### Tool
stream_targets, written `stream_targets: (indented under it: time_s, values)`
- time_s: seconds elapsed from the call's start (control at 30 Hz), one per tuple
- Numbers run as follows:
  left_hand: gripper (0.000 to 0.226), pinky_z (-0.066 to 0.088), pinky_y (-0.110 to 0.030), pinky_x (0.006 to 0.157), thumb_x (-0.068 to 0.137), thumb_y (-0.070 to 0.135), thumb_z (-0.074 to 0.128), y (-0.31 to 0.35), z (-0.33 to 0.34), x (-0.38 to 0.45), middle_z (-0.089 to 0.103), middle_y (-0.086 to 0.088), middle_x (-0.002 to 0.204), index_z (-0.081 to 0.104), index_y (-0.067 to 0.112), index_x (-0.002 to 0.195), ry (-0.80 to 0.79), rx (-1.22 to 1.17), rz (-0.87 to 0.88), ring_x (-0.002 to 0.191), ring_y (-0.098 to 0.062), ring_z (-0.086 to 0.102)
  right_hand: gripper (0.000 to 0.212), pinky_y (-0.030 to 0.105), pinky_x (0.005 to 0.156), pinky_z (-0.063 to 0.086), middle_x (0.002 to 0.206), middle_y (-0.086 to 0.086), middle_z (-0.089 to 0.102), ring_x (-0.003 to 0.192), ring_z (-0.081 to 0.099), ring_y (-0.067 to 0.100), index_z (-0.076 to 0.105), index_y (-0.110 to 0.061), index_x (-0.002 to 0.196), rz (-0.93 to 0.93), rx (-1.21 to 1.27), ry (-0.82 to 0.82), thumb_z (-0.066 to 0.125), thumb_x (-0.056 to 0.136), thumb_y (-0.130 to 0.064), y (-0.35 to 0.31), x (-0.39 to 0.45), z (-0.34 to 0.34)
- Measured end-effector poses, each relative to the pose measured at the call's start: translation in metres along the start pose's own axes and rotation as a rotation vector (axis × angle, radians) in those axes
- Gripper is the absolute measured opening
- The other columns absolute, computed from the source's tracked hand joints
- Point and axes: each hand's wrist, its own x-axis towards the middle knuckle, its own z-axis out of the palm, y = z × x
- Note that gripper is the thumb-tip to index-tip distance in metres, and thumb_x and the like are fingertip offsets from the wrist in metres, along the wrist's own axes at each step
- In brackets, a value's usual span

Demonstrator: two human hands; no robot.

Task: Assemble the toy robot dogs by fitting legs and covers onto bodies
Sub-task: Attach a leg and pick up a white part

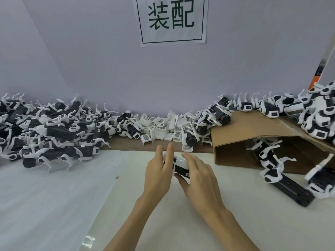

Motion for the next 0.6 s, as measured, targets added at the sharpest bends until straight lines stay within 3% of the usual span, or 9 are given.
stream_targets:
  time_s: [0.1,0.23,0.4,0.6]
  values:
    - [0.07,0.056,-0.055,0.068,0.082,0.099,0.026,0.0,-0.0015,0.0018,0.062,0.013,0.064,0.046,0.032,0.079,0.032,0.013,-0.014,0.057,-0.008,0.055,0.053,0.035,0.087,0.053,0.122,0.0,0.071,0.103,0.065,0.028,0.062,-0.016,0.135,0.049,0.048,-0.053,0.082,0.089,-0.032,-0.0008,0.0009,-0.0001]
    - [0.067,0.053,-0.056,0.069,0.089,0.092,0.029,-0.0041,-0.0059,0.005,0.059,0.007,0.06,0.047,0.028,0.08,0.026,0.014,-0.014,0.059,-0.018,0.057,0.046,0.03,0.083,0.05,0.115,-0.007,0.075,0.1,0.063,0.026,0.064,-0.023,0.128,0.022,0.009,-0.072,0.079,0.089,-0.042,0.0024,0.0041,-0.0025]
    - [0.069,0.054,-0.059,0.068,0.094,0.084,0.033,-0.0029,-0.0045,0.003,0.058,0.011,0.058,0.046,0.016,0.085,0.0,0.006,0.015,0.056,-0.012,0.053,0.064,0.032,0.102,0.047,0.132,-0.004,0.066,0.119,0.061,0.019,0.054,-0.019,0.145,-0.044,0.08,-0.121,0.08,0.089,-0.037,0.0046,0.0008,-0.0023]
    - [0.067,0.054,-0.054,0.065,0.092,0.086,0.03,-0.0008,-0.0039,0.0026,0.059,0.014,0.059,0.044,0.021,0.084,0.012,0.022,0.032,0.053,-0.009,0.053,0.051,0.036,0.084,0.057,0.115,-0.004,0.075,0.098,0.068,0.028,0.067,-0.017,0.131,-0.031,0.093,-0.069,0.087,0.084,-0.025,0.0021,0.0053,-0.0056]
